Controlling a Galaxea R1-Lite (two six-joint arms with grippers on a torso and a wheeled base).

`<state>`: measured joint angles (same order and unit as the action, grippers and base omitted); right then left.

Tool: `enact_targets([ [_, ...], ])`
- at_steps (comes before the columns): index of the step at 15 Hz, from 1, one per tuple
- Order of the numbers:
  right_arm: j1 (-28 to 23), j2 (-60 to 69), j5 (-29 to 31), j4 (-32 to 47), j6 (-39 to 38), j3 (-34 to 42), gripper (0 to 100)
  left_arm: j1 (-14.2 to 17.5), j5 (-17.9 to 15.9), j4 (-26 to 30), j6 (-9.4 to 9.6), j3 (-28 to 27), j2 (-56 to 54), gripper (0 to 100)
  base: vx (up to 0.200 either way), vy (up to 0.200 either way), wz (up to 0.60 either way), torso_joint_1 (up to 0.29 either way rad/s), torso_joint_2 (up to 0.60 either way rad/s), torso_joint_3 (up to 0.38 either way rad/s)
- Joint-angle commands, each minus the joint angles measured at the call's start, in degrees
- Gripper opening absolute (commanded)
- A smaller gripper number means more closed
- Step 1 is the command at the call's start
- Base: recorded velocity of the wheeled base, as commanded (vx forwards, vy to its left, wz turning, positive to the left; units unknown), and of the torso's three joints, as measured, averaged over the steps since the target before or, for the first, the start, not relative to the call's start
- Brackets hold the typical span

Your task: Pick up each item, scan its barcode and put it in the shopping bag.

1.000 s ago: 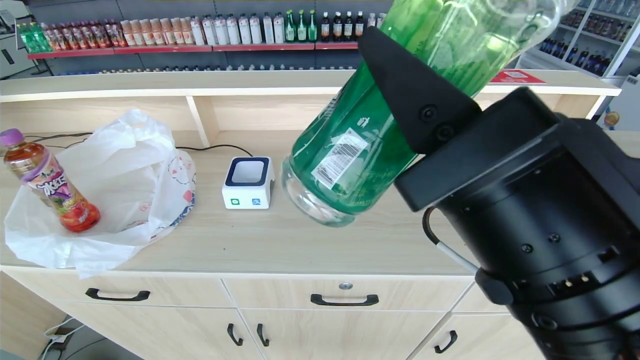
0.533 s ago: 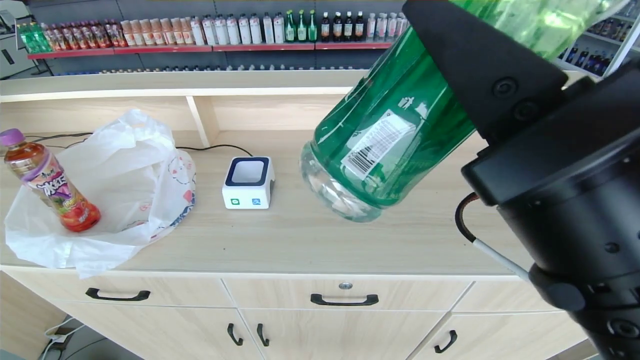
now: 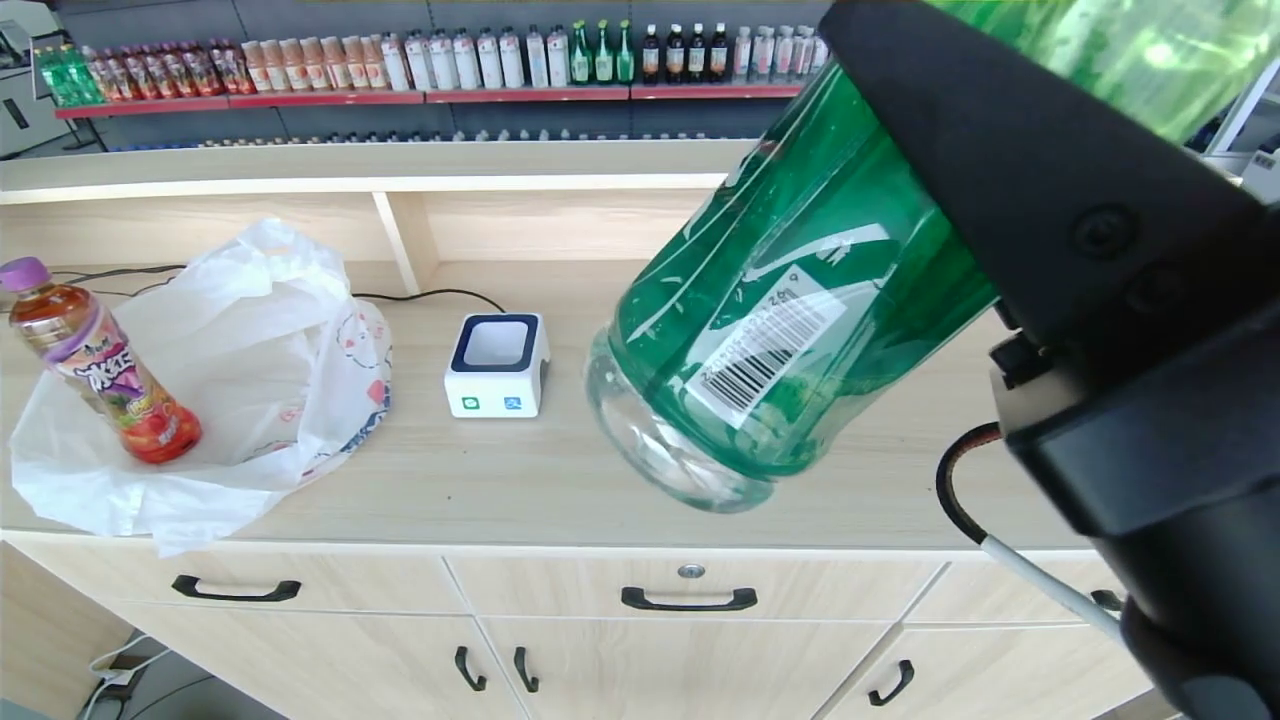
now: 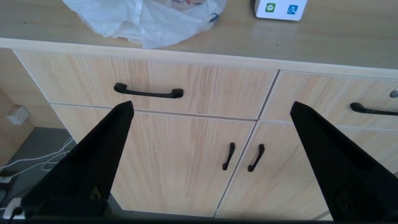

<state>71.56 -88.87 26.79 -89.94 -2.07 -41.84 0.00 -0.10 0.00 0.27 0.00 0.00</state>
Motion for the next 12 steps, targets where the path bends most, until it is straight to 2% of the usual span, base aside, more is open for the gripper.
enact_targets([
  [1,0.86,-0.87,0.01,-0.06,-0.04,-0.09,0,0.00,0.01,0.00,0.00,0.00,0.00,100,0.000,0.000,0.00,0.000,0.00,0.000],
  [3,3.50,-2.45,0.01,-0.06,-0.04,-0.09,0,0.00,0.01,0.00,0.00,0.00,0.00,100,0.000,0.000,0.00,0.000,0.00,0.000],
  [12,2.45,-8.43,0.10,-0.06,-0.04,-3.07,0,0.00,0.01,0.00,0.00,0.00,0.00,100,0.000,0.000,0.00,0.000,0.00,0.000],
])
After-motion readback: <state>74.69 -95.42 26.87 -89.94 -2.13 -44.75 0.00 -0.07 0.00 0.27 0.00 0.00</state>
